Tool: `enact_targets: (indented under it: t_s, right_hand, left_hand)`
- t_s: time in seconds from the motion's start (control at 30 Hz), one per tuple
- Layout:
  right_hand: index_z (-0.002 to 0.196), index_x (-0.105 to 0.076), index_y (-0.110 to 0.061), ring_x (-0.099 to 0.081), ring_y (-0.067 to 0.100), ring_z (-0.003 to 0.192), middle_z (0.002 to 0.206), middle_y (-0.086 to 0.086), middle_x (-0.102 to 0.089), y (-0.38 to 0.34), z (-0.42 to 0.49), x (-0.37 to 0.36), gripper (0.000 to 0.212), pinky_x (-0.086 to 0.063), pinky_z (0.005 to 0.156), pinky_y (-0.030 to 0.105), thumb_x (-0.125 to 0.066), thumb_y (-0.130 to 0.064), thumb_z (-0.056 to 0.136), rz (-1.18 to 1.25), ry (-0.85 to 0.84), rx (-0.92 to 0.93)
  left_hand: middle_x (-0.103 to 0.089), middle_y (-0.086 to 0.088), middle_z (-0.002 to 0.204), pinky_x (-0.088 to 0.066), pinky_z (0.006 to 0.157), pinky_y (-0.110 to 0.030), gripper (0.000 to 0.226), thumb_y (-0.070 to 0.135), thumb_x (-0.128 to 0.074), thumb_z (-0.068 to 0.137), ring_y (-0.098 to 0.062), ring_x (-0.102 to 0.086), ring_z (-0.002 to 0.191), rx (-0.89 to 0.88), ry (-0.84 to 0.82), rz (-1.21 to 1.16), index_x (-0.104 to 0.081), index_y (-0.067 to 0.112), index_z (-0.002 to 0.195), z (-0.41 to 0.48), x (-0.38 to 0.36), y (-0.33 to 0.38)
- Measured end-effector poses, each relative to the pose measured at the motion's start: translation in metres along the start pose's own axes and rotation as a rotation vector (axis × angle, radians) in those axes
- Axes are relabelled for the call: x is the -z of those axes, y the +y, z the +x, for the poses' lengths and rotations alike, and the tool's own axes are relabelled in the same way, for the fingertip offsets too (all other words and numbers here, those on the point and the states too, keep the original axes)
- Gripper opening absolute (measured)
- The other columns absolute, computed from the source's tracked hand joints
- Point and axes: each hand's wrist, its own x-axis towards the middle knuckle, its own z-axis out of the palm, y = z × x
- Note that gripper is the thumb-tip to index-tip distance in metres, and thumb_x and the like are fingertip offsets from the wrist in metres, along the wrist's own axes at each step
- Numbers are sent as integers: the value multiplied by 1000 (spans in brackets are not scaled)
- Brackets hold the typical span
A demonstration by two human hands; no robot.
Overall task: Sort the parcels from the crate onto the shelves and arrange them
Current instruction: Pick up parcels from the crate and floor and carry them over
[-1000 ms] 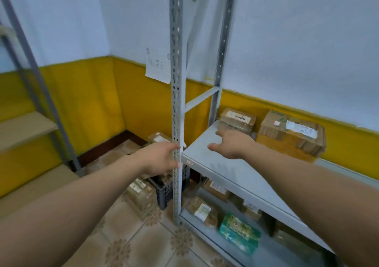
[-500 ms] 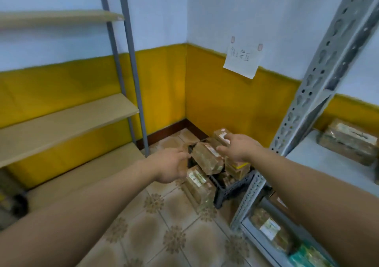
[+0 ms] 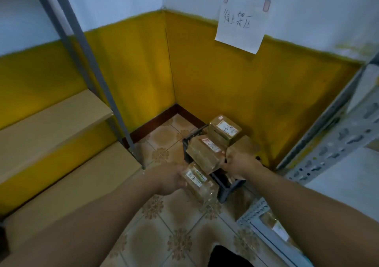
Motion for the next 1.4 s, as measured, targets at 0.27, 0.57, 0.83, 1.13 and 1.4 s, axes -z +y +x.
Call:
enact_targets:
  t_s: [0.27,0.57,0.83,1.13,1.4]
  right_hand:
    - [123,-58,-18,-52,17,77,91,4,-58,22,67,20,40,-40,61,28,-42,-49,103,140,-95,-116]
    - [139,-50,-9,-53,29,123,139,14,-55,9,124,41,46,-44,98,33,-43,-39,105,438,31,-374]
    - [147,-41,-12,-48,28,131,147,11,-48,21,174,20,55,-40,98,31,-46,-44,103,578,40,-553]
    - [136,-50,0,-59,33,111,130,20,-59,108,276,-24,46,-49,89,36,-50,-32,104,744,84,-640]
    - [156,-5,-29,-47,37,129,152,10,-36,183,352,-97,110,-47,103,49,-67,-68,75,906,222,-696]
  left_hand:
    - [-42,-4,148,-42,102,-36,56,45,-48,98,-23,-47,126,-15,-113,-29,-36,20,147,110,47,-28]
    - [-47,6,142,-50,95,-30,55,44,-53,95,-11,-59,111,-218,-223,-2,-37,31,146,247,93,-68]
    - [-33,-3,155,-29,111,-32,60,42,-49,99,-21,-34,141,-268,-318,137,-32,17,151,359,101,-87]
    - [-53,-7,138,-49,70,-31,62,43,-55,95,-25,-65,103,-233,-305,42,-32,23,150,483,23,-56]
    - [-45,-6,147,-38,99,-32,63,41,-57,94,-23,-47,130,-234,-290,-69,-36,18,148,548,-57,-38]
